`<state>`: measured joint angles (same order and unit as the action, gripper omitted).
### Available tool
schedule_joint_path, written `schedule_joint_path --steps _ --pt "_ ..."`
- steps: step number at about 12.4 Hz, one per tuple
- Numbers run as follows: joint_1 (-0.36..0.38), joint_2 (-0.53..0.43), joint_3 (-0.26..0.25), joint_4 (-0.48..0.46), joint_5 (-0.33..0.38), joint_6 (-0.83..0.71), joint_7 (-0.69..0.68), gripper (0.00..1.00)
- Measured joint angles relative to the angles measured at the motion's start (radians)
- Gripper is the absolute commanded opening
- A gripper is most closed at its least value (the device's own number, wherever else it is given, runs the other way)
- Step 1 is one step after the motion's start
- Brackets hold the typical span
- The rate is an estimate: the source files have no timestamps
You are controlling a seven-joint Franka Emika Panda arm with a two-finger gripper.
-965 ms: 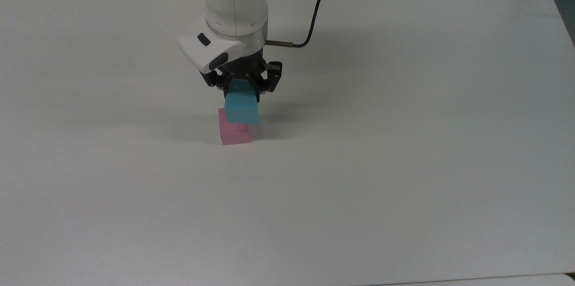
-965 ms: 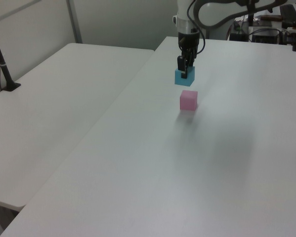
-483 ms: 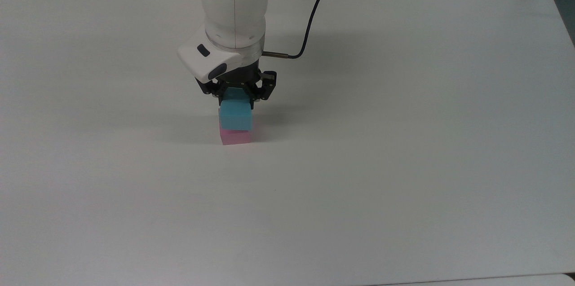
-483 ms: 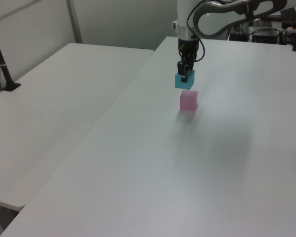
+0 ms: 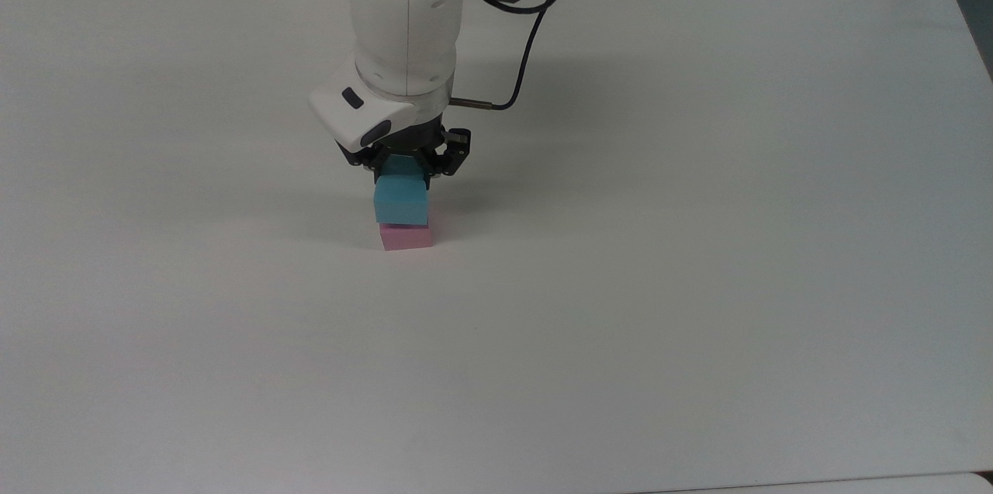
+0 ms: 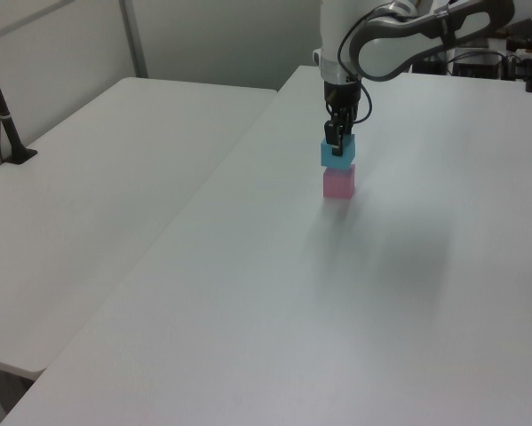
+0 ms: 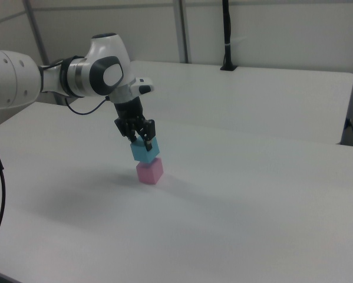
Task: Put blue cube on pink cube
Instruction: 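Lower the light-blue cube onto the pink cube's top face, then open the gripper to release the light-blue cube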
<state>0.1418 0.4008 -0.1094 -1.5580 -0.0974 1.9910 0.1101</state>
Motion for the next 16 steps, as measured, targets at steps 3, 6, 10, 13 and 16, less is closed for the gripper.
schedule_joint_path --steps 3,6,10,13,16 --pt "-0.004 0.000 0.000 -0.011 -0.011 0.015 0.000 0.94" --pt "-0.004 0.000 0.000 -0.014 -0.011 0.018 0.002 1.00" --pt "-0.004 0.001 0.000 -0.018 -0.029 0.018 0.035 1.00" --pt "-0.004 0.001 0.000 -0.018 -0.029 0.019 0.037 1.00" --pt "-0.010 -0.009 -0.003 -0.009 -0.029 0.019 0.044 1.00"
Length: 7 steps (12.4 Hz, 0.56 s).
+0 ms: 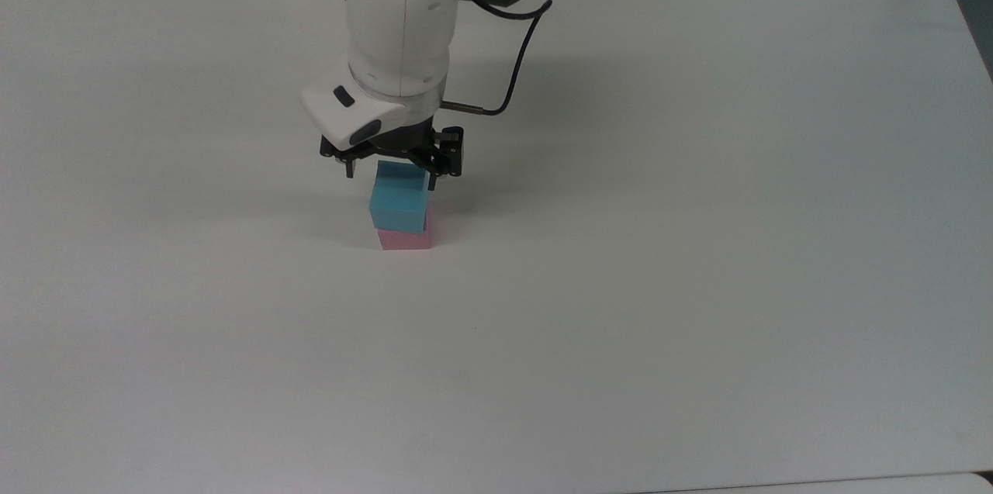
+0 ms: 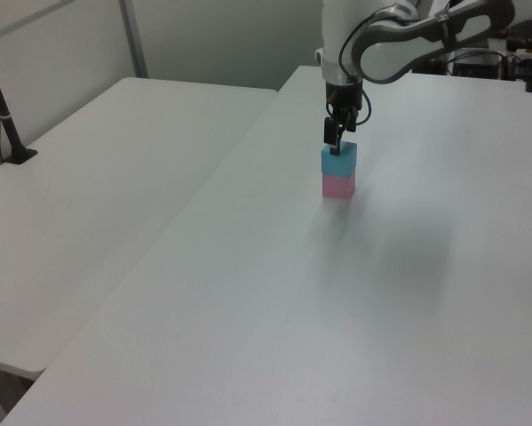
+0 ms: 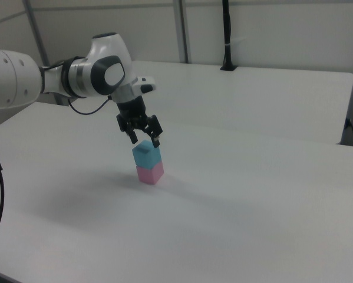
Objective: Put blue cube on pink cube
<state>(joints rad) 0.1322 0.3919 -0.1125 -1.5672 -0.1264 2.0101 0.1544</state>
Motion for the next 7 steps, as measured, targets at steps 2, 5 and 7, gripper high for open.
schedule_joint_path --steps 2,5,7 --pt "-0.018 -0.034 -0.003 0.015 0.000 -0.024 0.001 1.00" --pt "-0.055 -0.124 -0.005 0.053 0.000 -0.170 -0.005 1.00" --pt "-0.070 -0.197 -0.005 0.071 0.000 -0.274 -0.016 1.00"
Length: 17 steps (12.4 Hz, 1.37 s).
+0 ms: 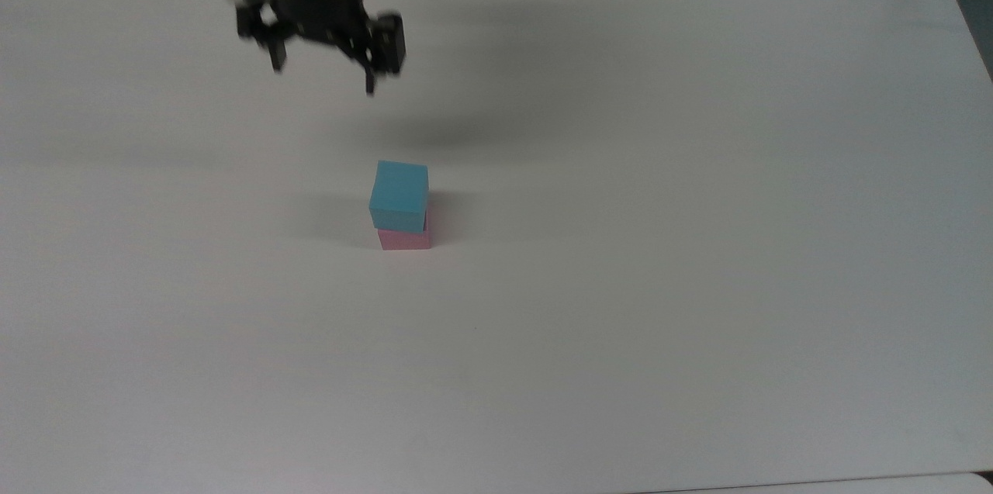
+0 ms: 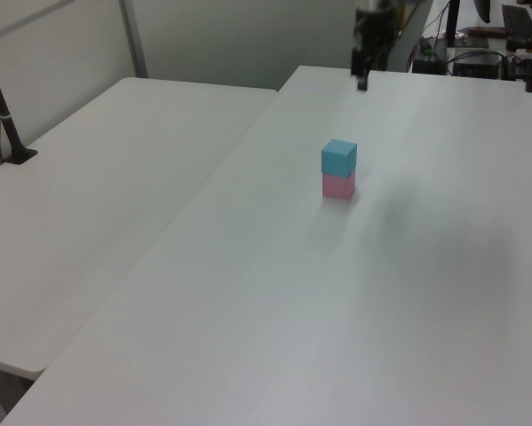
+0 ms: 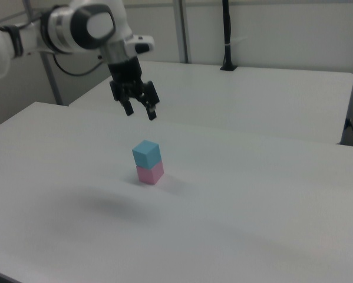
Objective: Put blue cube on pink cube
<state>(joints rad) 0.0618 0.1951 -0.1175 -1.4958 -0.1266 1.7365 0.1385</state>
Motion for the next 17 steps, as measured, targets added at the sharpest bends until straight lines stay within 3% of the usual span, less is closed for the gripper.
schedule_joint_path --steps 3,9,17 --pt "-0.019 -0.102 0.000 0.001 0.023 -0.098 -0.018 1.00" --pt "-0.029 -0.210 0.000 -0.007 0.047 -0.168 -0.057 1.00" --pt "-0.007 -0.222 -0.001 -0.044 0.047 -0.167 -0.171 1.00"
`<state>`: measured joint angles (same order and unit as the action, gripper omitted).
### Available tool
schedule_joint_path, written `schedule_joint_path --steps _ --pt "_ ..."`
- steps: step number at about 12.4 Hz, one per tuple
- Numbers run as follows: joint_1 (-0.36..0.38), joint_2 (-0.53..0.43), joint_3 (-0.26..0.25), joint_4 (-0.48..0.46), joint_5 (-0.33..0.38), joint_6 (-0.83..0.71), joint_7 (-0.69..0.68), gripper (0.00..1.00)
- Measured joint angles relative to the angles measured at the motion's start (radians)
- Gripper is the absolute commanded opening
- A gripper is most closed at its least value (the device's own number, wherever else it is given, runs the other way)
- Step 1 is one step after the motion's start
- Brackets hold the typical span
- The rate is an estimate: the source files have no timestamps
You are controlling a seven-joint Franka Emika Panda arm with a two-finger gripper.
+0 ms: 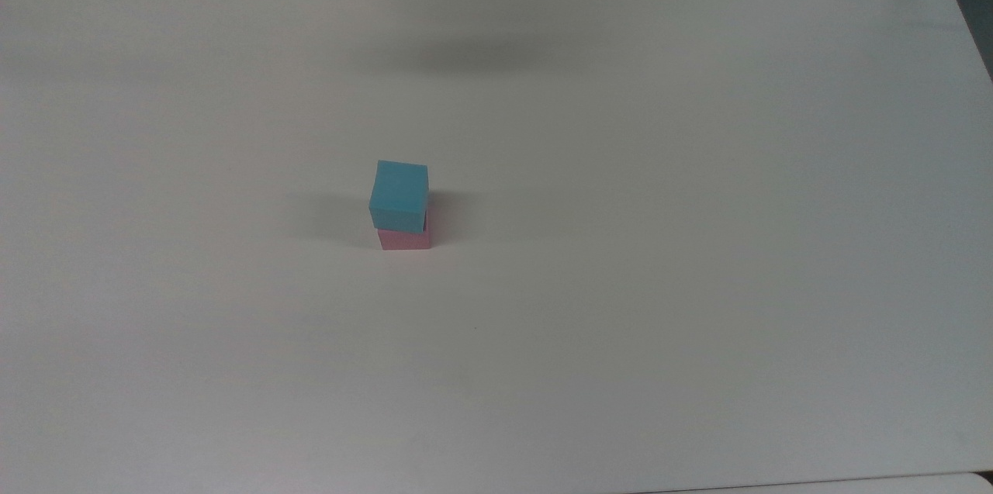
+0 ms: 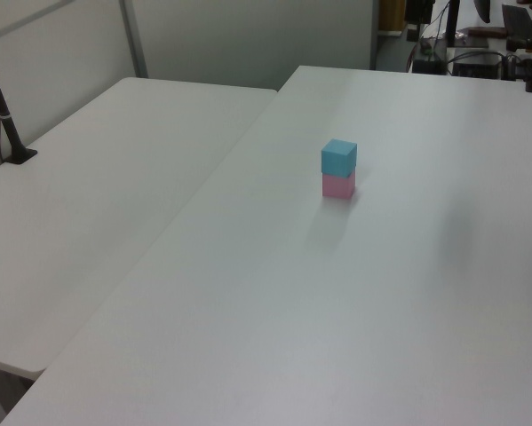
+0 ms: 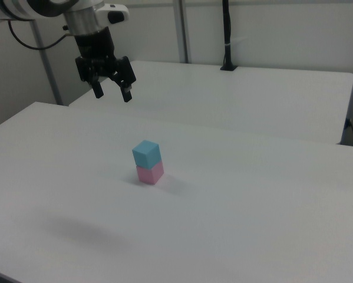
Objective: Put blue cube on pink cube
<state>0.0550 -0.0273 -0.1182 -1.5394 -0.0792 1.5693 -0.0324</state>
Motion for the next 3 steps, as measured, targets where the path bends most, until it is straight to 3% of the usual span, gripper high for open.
schedule_joint_path --steps 3 --pt "0.000 0.004 -0.002 -0.005 0.000 0.005 0.000 1.00"
